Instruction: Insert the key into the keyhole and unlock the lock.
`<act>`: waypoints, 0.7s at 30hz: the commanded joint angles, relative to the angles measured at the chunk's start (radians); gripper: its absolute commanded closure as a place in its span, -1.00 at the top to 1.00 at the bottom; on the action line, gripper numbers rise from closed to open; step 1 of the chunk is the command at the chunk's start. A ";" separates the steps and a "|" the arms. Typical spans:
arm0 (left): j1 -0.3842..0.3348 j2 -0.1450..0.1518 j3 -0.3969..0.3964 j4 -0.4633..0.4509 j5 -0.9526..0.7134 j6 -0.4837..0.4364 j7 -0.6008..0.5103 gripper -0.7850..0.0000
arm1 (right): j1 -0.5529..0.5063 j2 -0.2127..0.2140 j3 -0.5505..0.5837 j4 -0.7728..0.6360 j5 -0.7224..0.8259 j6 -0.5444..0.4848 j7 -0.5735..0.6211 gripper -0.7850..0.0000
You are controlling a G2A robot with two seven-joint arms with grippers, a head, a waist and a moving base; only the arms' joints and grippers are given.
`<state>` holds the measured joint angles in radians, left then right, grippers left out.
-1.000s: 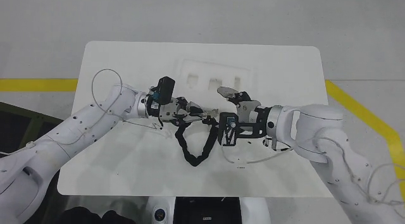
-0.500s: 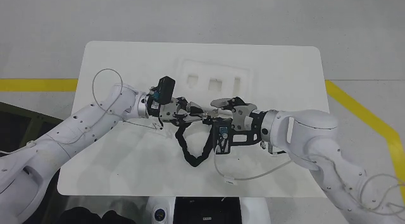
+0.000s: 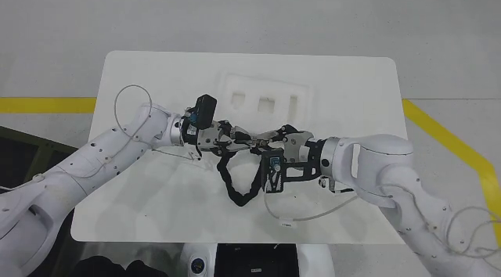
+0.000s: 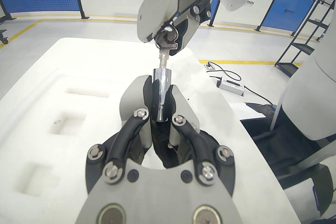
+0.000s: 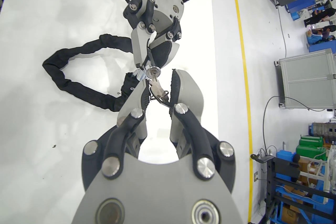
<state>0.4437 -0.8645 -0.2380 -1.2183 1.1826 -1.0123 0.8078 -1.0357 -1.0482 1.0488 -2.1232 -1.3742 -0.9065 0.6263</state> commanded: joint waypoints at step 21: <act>0.008 0.001 -0.012 -0.003 0.010 0.000 0.000 -1.00 | 0.059 -0.013 -0.042 0.058 0.462 0.250 0.254 -0.97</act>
<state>0.4508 -0.8641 -0.2494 -1.2204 1.1926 -1.0123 0.8078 -0.9768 -1.0604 1.0071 -2.0656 -0.9196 -0.6683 0.8787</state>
